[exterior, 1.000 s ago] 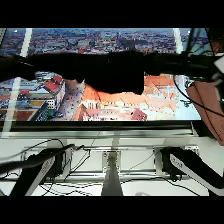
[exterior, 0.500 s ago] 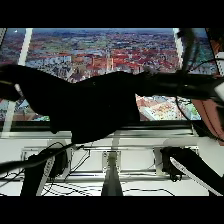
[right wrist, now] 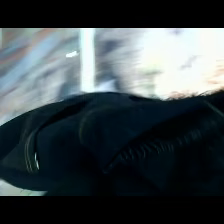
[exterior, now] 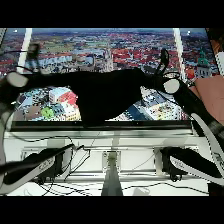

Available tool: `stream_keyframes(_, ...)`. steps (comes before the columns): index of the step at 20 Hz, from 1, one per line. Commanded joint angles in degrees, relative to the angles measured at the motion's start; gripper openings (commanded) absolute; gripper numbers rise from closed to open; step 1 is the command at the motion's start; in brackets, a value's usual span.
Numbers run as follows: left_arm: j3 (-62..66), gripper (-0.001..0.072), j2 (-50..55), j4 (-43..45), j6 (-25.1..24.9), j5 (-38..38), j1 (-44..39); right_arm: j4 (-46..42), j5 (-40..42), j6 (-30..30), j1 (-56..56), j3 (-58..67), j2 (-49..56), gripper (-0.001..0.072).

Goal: Fold the clothes and pants, and hang the long-sleeved shirts on hangers.

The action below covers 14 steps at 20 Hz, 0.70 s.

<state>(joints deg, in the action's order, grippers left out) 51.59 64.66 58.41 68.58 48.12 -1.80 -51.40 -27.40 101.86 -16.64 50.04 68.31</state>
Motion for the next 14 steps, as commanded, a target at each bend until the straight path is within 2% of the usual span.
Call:
stream_keyframes(1, -0.59, 0.0014, 7.67, -0.63, 0.55, 5.2, -6.47, -1.77, -6.93, -4.15, 8.2, -0.74, 4.85, 0.0036)
stream_keyframes(3, -0.63, 0.0014, 7.89, -0.57, 1.81, 14.1, -8.79, -3.06, -18.23, -12.46, 12.52, -0.66, 4.85, 0.0036)
stream_keyframes(5, -0.76, 0.0014, 7.96, 0.85, 2.21, 21.7, -10.71, -5.95, -31.04, -17.14, 15.34, -0.66, 4.85, 0.0036)
stream_keyframes(7, -0.81, 0.0015, 7.96, 7.39, 5.92, 23.02, -11.87, -11.47, -41.72, -20.94, 16.0, -0.66, 5.09, 0.0037)
stream_keyframes(8, -0.81, 0.0019, 8.07, 9.99, 7.43, 22.99, -12.0, -13.62, -44.22, -21.62, 15.89, -0.7, 5.33, 0.0103)
stream_keyframes(9, -0.81, 0.0117, 8.28, 10.6, 7.52, 23.08, -12.0, -15.06, -45.35, -22.05, 15.89, -0.7, 5.51, 0.0415)
stream_keyframes(10, -0.81, 0.044, 8.55, 10.58, 7.54, 22.97, -11.98, -15.58, -44.68, -22.12, 15.87, -0.7, 5.55, 0.0718)
stream_keyframes(11, -0.81, 0.0704, 8.9, 10.56, 7.76, 22.86, -11.98, -15.72, -42.82, -22.1, 15.87, -0.7, 5.55, 0.0701)
stream_keyframes(14, -0.81, 0.0686, 9.66, 10.36, 7.76, 22.86, -12.02, -14.03, -35.01, -21.09, 15.87, -0.63, 5.57, 0.07)
